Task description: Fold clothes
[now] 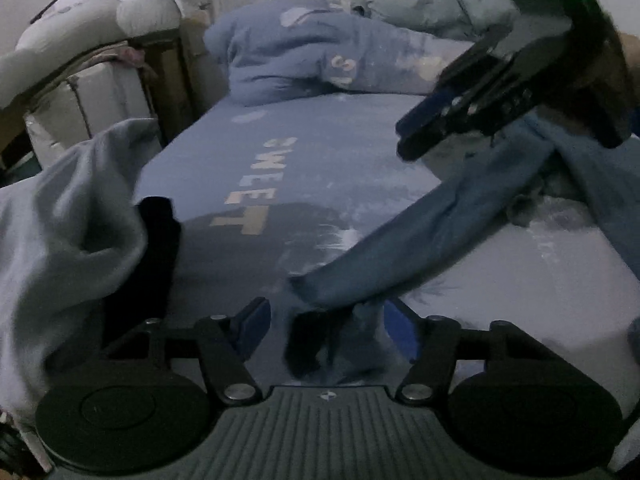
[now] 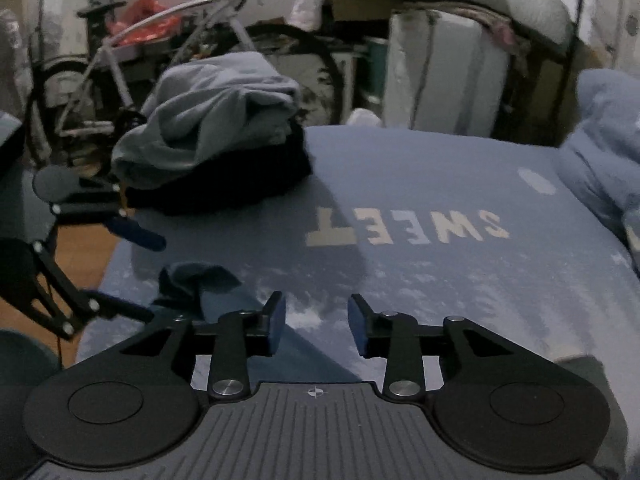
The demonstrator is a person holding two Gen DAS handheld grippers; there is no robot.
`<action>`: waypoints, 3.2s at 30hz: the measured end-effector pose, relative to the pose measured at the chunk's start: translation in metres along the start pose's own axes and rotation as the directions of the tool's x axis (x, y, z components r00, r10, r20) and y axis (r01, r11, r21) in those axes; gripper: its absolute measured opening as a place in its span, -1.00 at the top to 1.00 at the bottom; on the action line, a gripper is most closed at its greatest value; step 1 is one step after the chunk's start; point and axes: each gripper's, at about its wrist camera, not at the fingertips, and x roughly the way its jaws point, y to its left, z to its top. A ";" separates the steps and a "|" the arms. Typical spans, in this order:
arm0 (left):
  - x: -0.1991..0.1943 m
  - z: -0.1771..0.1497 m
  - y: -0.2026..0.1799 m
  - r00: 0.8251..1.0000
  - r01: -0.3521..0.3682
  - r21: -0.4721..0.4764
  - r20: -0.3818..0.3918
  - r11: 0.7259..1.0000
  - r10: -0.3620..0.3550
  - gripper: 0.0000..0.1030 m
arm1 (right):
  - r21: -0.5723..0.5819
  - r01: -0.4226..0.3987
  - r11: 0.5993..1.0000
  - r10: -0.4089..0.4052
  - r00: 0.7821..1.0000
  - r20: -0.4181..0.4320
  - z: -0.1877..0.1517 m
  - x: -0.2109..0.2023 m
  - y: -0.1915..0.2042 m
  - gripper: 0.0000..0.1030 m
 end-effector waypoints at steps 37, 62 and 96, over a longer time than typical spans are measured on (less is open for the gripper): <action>-0.022 -0.029 0.054 0.991 -0.072 -0.479 0.068 0.875 0.119 0.90 | 0.521 0.734 0.435 -0.509 0.678 -0.530 -0.117 0.016 -0.351 0.48; 0.015 0.022 0.097 0.949 -0.138 -0.797 0.063 0.588 0.308 0.90 | 0.779 0.586 0.224 -0.586 0.719 -0.373 -0.146 -0.026 -0.423 0.92; -0.031 0.150 0.071 0.888 0.145 -0.744 0.389 0.653 0.246 0.90 | -0.093 0.477 0.874 -0.484 0.838 -0.252 -0.121 -0.032 -0.073 -0.01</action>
